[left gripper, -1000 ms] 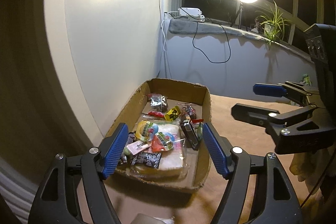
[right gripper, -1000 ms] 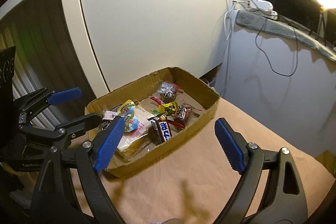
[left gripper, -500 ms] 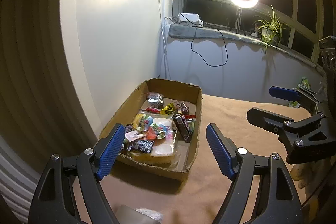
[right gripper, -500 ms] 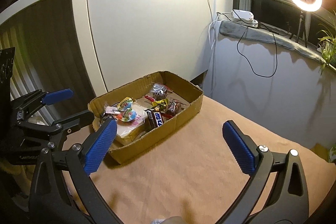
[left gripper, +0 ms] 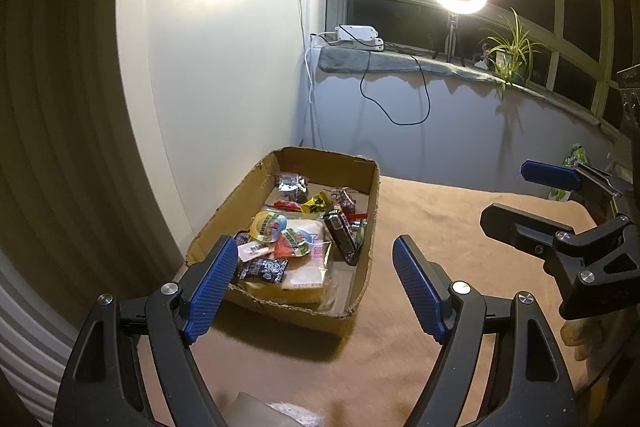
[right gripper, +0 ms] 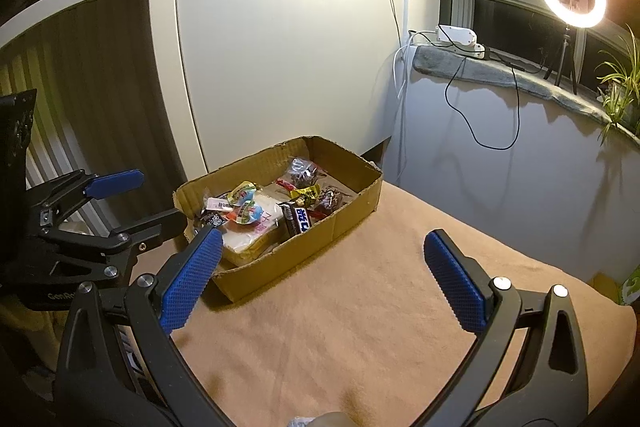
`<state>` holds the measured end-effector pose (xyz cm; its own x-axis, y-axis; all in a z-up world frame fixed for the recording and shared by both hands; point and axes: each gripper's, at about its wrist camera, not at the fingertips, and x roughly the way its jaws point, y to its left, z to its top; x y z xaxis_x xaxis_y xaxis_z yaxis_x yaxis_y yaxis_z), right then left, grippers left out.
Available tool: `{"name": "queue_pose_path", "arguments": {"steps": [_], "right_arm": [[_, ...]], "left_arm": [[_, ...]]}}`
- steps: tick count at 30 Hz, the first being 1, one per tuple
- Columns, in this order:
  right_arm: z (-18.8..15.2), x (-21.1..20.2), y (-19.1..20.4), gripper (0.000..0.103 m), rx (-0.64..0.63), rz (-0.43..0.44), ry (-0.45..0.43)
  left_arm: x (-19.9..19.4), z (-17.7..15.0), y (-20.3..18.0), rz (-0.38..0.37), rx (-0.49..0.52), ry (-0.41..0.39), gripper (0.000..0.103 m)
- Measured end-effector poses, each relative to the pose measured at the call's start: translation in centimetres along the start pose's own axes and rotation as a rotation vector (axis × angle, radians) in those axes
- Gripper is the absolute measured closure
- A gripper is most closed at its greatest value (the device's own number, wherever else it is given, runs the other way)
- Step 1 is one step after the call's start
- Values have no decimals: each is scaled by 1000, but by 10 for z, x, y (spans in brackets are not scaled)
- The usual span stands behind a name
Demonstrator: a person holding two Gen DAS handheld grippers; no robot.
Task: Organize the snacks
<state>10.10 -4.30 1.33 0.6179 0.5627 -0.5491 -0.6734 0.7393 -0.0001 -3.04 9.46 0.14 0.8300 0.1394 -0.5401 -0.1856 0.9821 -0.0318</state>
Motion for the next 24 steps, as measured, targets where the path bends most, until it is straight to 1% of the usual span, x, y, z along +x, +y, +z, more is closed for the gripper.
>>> {"name": "queue_pose_path", "arguments": {"steps": [24], "right_arm": [[-3, -4, -1, 0, 10, -6, 5]], "left_arm": [[-6, -2, -4, -3, 7, -3, 23]]}}
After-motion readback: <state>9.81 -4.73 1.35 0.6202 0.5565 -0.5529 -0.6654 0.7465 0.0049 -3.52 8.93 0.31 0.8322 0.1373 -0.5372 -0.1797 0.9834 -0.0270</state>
